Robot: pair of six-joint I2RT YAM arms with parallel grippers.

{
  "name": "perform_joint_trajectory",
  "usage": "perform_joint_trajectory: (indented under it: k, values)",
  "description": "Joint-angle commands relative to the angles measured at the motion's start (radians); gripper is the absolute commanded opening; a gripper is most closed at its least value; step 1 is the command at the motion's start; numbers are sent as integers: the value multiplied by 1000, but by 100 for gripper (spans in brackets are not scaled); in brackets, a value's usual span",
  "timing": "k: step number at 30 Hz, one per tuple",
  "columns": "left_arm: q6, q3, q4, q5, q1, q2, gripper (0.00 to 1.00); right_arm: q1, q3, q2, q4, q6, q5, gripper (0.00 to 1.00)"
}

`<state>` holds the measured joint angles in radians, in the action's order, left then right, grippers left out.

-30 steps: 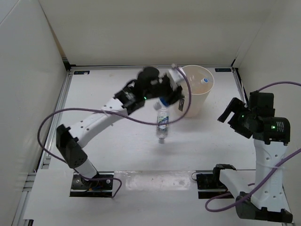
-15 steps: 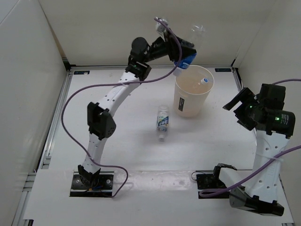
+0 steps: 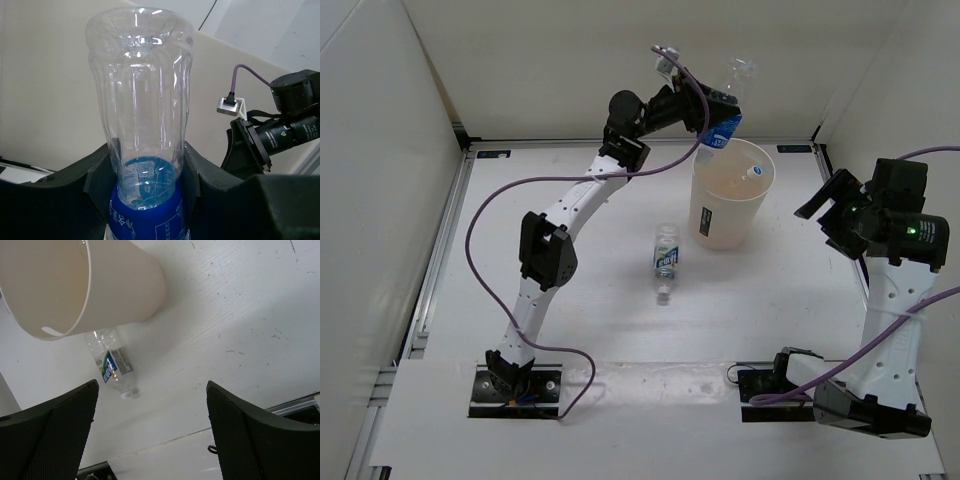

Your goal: Put the plastic bottles in the bin

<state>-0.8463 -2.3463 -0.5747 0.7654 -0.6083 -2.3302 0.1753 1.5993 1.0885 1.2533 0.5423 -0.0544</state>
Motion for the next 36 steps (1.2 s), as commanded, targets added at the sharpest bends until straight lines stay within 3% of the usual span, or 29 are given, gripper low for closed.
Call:
perform_joint_trajectory:
  k: [1, 3, 21, 23, 25, 28, 31, 35, 36]
  values:
    - [33, -12, 10, -43, -33, -6, 53, 9, 33, 5, -34, -13, 11, 90]
    - [52, -10, 35, -52, -45, -17, 62, 12, 34, 11, -34, -12, 11, 90]
    - [98, -53, 148, -104, -53, -100, 80, -7, 85, 85, -51, -35, 2, 90]
    - [99, -53, 145, -104, -51, -103, 86, -7, 85, 85, -54, -36, -1, 90]
    - [98, -59, 141, -113, -47, -101, 100, -5, 85, 88, -55, -36, -1, 90]
    - [95, -64, 135, -120, -30, -89, 100, -3, 85, 94, -61, -35, -4, 90]
    - [58, -33, 99, -77, 4, -54, 100, -2, 88, 106, -72, -28, -25, 90]
    - [41, 125, 85, 64, 41, 57, 100, 9, 96, 140, -87, 2, -70, 90]
    - [62, 250, 107, 75, 41, 105, 100, 15, 91, 143, -86, 8, -103, 90]
